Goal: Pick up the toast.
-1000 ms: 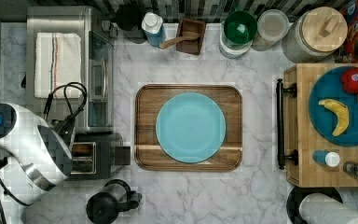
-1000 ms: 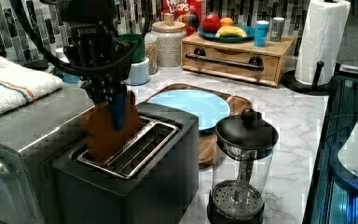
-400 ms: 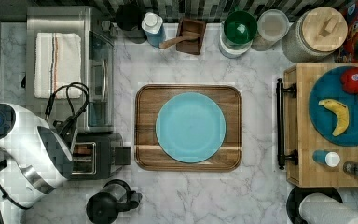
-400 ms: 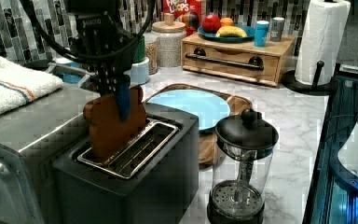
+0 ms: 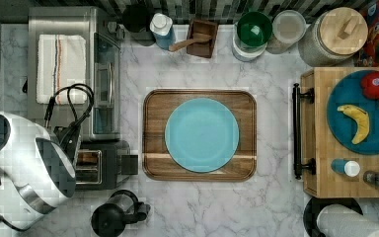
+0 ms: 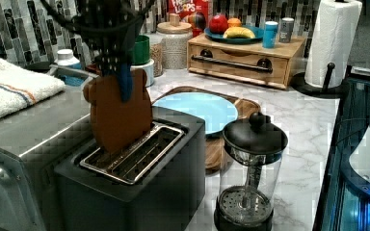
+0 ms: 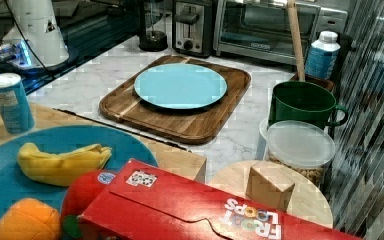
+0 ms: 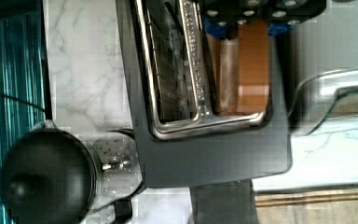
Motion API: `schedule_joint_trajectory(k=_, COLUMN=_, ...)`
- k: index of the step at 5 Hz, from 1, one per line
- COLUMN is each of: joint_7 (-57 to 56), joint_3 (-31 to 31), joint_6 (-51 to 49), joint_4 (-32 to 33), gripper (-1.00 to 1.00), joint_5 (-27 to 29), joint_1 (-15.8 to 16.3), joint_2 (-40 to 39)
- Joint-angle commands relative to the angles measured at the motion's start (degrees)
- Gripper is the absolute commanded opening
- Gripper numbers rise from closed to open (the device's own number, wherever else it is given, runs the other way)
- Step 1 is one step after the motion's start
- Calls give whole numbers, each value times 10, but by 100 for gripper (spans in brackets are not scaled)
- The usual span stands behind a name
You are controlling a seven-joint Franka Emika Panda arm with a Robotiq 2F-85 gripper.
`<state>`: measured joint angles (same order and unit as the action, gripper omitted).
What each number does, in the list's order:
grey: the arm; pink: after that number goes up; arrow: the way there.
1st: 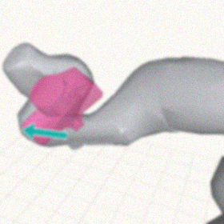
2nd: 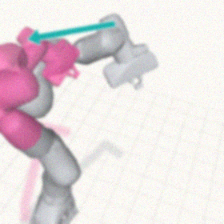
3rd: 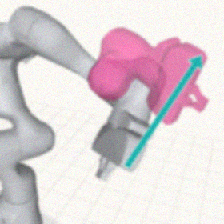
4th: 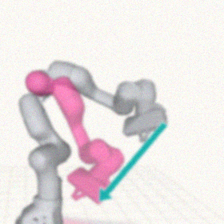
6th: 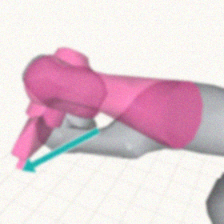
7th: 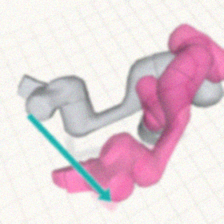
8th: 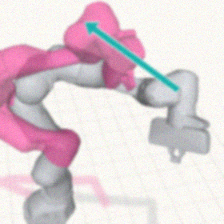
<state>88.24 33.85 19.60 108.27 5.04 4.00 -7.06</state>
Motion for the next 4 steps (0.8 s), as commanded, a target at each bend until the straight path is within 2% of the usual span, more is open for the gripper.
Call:
schedule_joint_trajectory(k=1, joint_7=-165, joint_3=-15, joint_6=-55, joint_4=-62, gripper=-100, joint_5=80, joint_1=-62, joint_2=101)
schedule_joint_trajectory(k=2, joint_7=-239, joint_3=-60, joint_6=-50, joint_4=0, gripper=-100, joint_5=96, joint_1=-99, joint_2=147)
schedule_joint_trajectory(k=4, joint_7=-378, joint_3=-164, joint_6=-11, joint_4=98, gripper=-100, joint_5=85, joint_1=-137, joint_2=192)
